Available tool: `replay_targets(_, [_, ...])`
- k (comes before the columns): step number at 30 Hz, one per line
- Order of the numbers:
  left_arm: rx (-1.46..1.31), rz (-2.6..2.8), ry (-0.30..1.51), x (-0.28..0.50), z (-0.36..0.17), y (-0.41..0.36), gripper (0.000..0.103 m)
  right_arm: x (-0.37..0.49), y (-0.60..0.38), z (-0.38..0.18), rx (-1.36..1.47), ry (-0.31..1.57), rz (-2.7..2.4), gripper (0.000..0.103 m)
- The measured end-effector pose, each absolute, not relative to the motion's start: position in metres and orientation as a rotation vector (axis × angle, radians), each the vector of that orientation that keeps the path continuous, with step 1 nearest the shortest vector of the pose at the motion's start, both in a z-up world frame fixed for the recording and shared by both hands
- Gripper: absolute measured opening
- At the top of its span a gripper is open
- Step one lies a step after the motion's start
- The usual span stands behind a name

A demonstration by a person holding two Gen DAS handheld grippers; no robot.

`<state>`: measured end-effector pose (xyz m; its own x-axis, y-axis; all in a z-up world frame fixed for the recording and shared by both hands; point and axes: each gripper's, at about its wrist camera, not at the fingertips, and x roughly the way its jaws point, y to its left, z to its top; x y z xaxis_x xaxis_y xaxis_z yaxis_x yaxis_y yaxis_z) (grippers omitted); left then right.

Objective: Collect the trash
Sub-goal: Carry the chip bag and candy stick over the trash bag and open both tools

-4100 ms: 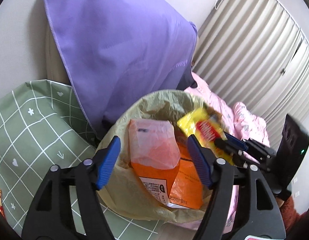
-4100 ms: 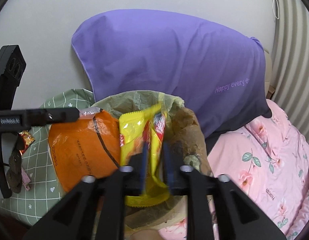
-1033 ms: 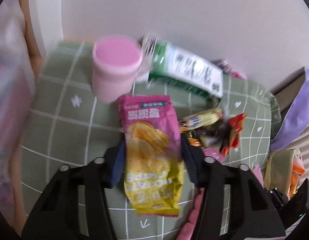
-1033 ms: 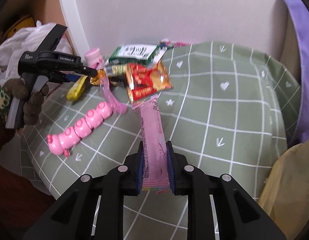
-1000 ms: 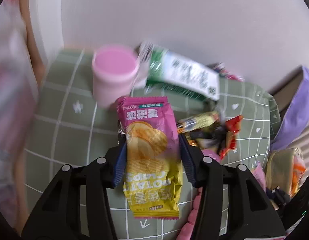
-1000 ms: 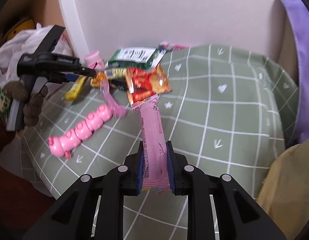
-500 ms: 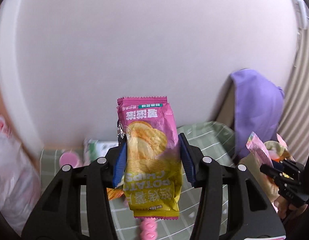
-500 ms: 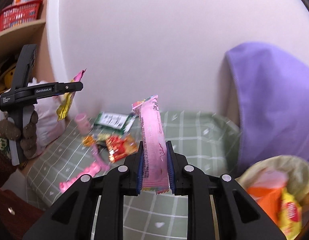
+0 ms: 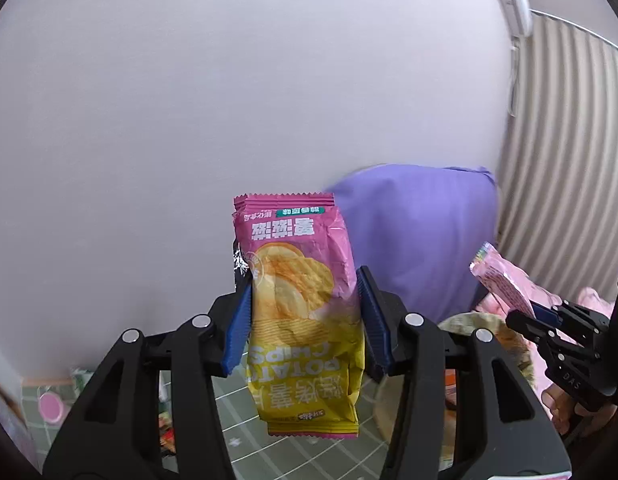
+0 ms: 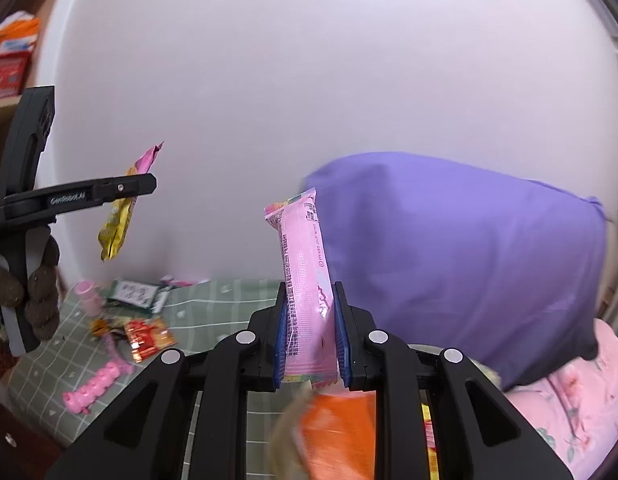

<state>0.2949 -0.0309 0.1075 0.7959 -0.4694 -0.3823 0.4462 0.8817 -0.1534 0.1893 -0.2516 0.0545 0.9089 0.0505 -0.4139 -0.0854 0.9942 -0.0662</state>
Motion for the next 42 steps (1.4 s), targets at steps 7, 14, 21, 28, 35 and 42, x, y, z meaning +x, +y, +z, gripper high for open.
replay_targets(7, [-0.041,-0.694,0.463,0.293,0.105,-0.094,0.047,0.157,-0.294,0.06,-0.07,0.406,-0.083,0.02])
replay_targets(14, [-0.053,-0.991,0.675,0.302,0.06,-0.163,0.047,0.133,-0.341,0.054,0.037,0.427,-0.206,0.02])
replay_targets(21, [0.169,-0.976,0.894,0.304,-0.019,-0.228,0.047,0.122,-0.359,0.035,0.056,0.489,-0.249,0.02])
replay_targets(28, [0.129,-1.029,0.985,0.325,-0.048,-0.256,0.045,0.138,-0.363,-0.002,0.075,0.59,-0.223,0.02])
replay_targets(35, [0.116,-1.049,0.964,0.319,-0.043,-0.25,0.045,0.158,-0.36,-0.011,0.068,0.624,-0.206,0.02])
replay_targets(42, [0.044,-1.052,0.985,0.332,-0.037,-0.213,0.045,0.17,-0.358,-0.019,0.073,0.652,-0.198,0.02])
